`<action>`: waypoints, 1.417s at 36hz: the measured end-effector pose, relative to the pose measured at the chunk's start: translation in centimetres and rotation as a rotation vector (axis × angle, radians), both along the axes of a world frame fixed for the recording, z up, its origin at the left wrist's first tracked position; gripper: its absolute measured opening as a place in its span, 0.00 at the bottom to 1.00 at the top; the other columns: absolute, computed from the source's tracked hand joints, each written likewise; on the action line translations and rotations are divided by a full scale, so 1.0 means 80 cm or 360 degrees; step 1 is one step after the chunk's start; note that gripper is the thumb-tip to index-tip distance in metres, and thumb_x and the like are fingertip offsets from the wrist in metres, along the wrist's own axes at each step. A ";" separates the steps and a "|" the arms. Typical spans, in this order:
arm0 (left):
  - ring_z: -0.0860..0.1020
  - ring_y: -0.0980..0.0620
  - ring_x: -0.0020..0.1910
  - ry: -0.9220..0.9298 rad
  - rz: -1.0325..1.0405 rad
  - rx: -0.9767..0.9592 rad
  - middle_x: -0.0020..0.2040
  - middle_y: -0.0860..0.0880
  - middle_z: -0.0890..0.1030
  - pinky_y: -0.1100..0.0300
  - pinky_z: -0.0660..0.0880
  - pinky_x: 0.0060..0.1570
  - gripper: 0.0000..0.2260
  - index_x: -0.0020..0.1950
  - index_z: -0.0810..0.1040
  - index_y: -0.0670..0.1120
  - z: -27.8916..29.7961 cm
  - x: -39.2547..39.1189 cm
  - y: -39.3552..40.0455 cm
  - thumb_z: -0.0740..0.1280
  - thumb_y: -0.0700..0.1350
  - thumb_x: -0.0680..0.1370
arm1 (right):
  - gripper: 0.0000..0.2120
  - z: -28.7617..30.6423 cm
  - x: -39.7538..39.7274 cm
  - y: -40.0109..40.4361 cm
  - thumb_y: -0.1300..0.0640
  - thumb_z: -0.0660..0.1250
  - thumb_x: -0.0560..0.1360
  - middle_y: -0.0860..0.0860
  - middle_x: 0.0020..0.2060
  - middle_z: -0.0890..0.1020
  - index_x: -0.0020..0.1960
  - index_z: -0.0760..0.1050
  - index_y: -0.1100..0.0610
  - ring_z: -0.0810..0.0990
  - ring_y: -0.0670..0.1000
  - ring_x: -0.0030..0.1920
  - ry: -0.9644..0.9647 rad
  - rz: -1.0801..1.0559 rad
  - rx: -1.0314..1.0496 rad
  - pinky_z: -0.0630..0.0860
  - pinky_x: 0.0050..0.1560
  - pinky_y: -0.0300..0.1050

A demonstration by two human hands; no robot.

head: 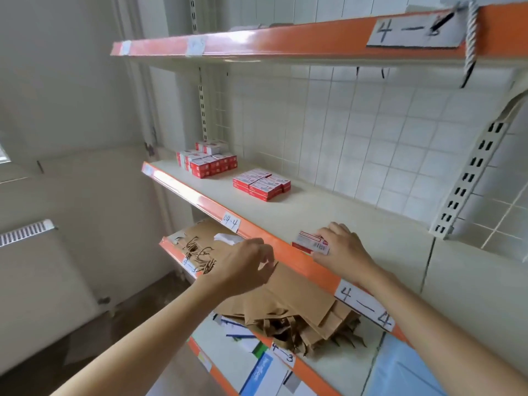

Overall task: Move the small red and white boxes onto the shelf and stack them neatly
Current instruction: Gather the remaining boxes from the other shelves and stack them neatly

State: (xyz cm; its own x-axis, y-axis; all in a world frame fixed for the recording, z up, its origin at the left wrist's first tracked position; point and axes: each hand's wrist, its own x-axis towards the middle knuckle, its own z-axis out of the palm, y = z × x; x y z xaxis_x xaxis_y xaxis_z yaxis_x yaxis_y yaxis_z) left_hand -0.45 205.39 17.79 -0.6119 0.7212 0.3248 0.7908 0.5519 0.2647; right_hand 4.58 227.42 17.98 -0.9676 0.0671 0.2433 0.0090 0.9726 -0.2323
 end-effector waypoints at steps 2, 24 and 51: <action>0.73 0.56 0.39 0.0048 0.0034 0.0009 0.47 0.50 0.79 0.72 0.64 0.32 0.07 0.50 0.80 0.46 -0.006 -0.021 0.008 0.63 0.44 0.77 | 0.18 -0.002 -0.023 0.007 0.49 0.64 0.74 0.49 0.53 0.71 0.61 0.71 0.54 0.67 0.50 0.58 -0.0030 -0.0033 0.0004 0.62 0.54 0.44; 0.74 0.55 0.50 -0.0434 -0.0127 -0.0051 0.60 0.50 0.69 0.62 0.72 0.52 0.25 0.66 0.70 0.46 -0.013 -0.200 0.137 0.72 0.46 0.71 | 0.23 -0.043 -0.137 0.077 0.53 0.65 0.76 0.51 0.59 0.73 0.70 0.68 0.55 0.68 0.50 0.63 0.0023 -0.0018 -0.0664 0.62 0.63 0.38; 0.75 0.60 0.39 -0.0723 -0.0203 0.0509 0.50 0.47 0.78 0.73 0.71 0.40 0.17 0.62 0.76 0.44 -0.041 -0.241 0.159 0.70 0.42 0.75 | 0.12 -0.056 -0.143 0.101 0.59 0.63 0.76 0.47 0.48 0.71 0.59 0.76 0.56 0.70 0.47 0.52 0.0206 -0.0285 -0.0570 0.66 0.52 0.35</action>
State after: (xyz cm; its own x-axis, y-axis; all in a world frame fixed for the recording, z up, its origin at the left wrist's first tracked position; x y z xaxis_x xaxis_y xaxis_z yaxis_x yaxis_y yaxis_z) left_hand -19.74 218.13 14.52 -0.6558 0.7075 0.2634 0.6134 0.2961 0.7321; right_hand -6.86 235.46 13.52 -0.8960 0.3339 0.2927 0.1192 0.8158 -0.5659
